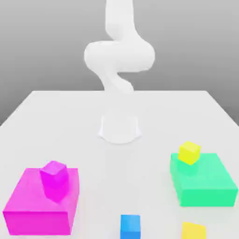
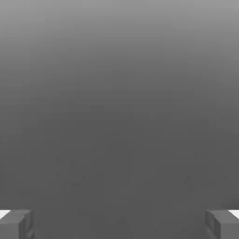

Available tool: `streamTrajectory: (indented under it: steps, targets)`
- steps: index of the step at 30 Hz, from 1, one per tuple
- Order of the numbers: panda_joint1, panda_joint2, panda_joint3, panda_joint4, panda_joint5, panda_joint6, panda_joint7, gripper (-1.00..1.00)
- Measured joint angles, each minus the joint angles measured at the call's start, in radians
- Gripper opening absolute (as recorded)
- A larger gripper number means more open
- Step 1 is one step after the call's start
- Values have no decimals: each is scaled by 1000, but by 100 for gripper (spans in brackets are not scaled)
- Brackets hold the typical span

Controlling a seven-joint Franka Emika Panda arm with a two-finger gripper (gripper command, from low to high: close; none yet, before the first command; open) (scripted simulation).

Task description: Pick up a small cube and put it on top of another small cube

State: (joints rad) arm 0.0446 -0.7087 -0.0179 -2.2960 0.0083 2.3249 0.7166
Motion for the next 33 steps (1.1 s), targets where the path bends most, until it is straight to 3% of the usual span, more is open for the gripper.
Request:
streamTrajectory:
  steps: [10, 19, 29, 33]
  targets:
    - [157, 369, -55, 17, 53, 98, -353, 0]
    - [240, 695, -35, 32, 93, 186, -659, 0]
    - [277, 1050, 12, 46, 9, 289, -910, 0]
    - [281, 1195, 15, 71, -6, 388, -928, 0]
